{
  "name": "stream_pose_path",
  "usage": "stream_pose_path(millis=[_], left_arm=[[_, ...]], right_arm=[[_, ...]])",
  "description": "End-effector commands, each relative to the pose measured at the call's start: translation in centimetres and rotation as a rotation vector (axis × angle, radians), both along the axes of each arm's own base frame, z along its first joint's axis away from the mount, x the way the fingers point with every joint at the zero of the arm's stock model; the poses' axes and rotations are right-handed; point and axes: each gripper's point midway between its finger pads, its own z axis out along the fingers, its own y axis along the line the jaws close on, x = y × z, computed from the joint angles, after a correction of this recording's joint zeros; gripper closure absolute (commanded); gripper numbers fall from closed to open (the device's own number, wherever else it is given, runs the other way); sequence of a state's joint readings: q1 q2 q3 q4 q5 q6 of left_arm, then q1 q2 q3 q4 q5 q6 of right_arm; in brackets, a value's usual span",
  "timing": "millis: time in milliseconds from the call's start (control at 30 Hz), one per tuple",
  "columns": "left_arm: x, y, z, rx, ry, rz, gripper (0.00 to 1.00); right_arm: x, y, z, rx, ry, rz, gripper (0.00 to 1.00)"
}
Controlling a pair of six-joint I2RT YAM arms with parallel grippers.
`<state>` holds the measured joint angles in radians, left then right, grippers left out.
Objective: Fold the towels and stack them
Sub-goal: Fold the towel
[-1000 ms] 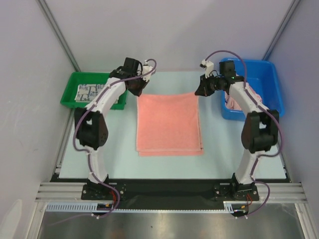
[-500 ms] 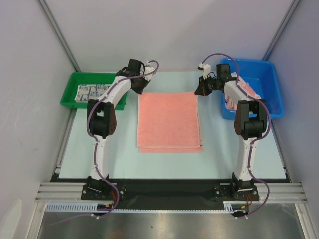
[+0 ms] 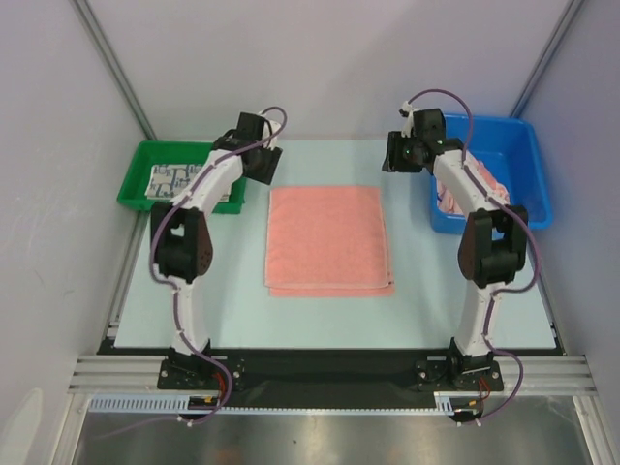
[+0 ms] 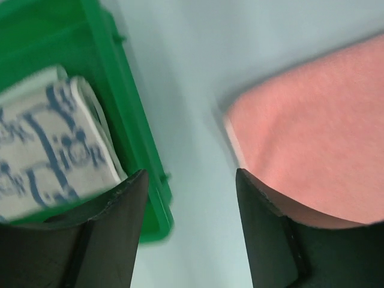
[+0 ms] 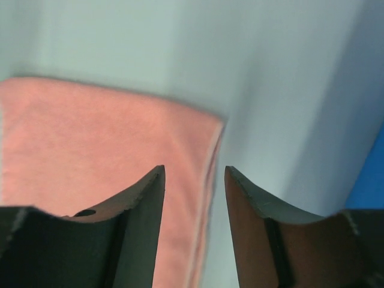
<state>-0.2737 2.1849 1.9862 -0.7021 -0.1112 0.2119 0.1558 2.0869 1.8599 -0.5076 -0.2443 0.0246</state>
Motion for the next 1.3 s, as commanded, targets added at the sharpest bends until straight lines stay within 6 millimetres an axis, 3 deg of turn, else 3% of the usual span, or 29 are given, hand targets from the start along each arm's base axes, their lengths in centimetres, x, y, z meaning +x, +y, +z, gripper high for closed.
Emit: stream_pose_path(millis=[0,33,67,100,133,167,200,233,300,333,367,400,433,533,700,867,1267], left_arm=[[-5.8,-1.1,9.4,-0.257,-0.092,0.146,0.34],[-8.9,-1.6,6.4,-0.293,0.001,0.136,0.34],[-10.8,-2.6,5.9,-0.355,0.033,0.113,0.34],[-12.8,-3.4,8.0,-0.439,-0.004,0.088,0.34],[-15.6,-2.9,4.6,-0.421,0.074,0.118,0.33],[-17.1,-3.1,3.8,-0.434,0.093,0.125,0.33],[-18.4,-3.4,5.0,-0.488,0.052,0.118,0.33],[-20.9,-3.0,1.7,-0.476,0.122,0.142,0.33],[-23.0,-3.6,1.0,-0.523,0.124,0.145,0.33],[-24.9,-3.2,-1.4,-0.511,0.178,0.166,0.33],[-26.4,-3.5,-2.7,-0.530,0.198,0.176,0.33],[-26.2,-4.0,-2.5,-0.549,0.188,0.178,0.34],[-27.6,-3.5,-3.9,-0.540,0.206,0.196,0.34],[-28.7,-3.3,-5.6,-0.566,0.207,0.247,0.33],[-28.2,-3.8,-5.8,-0.617,0.194,0.279,0.33],[-28.1,-3.1,-7.1,-0.584,0.198,0.331,0.34],[-28.6,-3.5,-8.3,-0.623,0.222,0.355,0.43]], right_arm=[[-7.6,0.8,3.5,0.054,0.138,-0.273,0.51],[-9.4,0.4,4.8,0.054,0.129,-0.315,0.52],[-12.3,0.5,1.9,0.063,0.227,-0.355,0.54],[-13.9,1.4,1.6,0.068,0.236,-0.338,0.55],[-15.7,1.7,2.4,0.085,0.220,-0.328,0.54],[-16.7,1.3,1.7,0.056,0.224,-0.375,0.53],[-19.1,0.9,-0.7,0.022,0.289,-0.388,0.53],[-20.5,1.6,-0.5,0.038,0.291,-0.366,0.52],[-23.6,1.4,-3.1,0.035,0.378,-0.410,0.52],[-24.6,1.8,-3.0,0.045,0.376,-0.398,0.52],[-26.0,1.5,-4.5,0.052,0.420,-0.440,0.53],[-26.0,1.7,-3.9,0.077,0.408,-0.451,0.54],[-27.1,1.6,-5.2,0.071,0.436,-0.464,0.55],[-27.8,1.2,-6.0,0.098,0.436,-0.535,0.58],[-28.0,1.7,-7.5,0.107,0.461,-0.564,0.58],[-28.2,1.4,-9.6,0.076,0.490,-0.607,0.59],[-29.6,2.1,-12.0,0.088,0.541,-0.630,0.59]])
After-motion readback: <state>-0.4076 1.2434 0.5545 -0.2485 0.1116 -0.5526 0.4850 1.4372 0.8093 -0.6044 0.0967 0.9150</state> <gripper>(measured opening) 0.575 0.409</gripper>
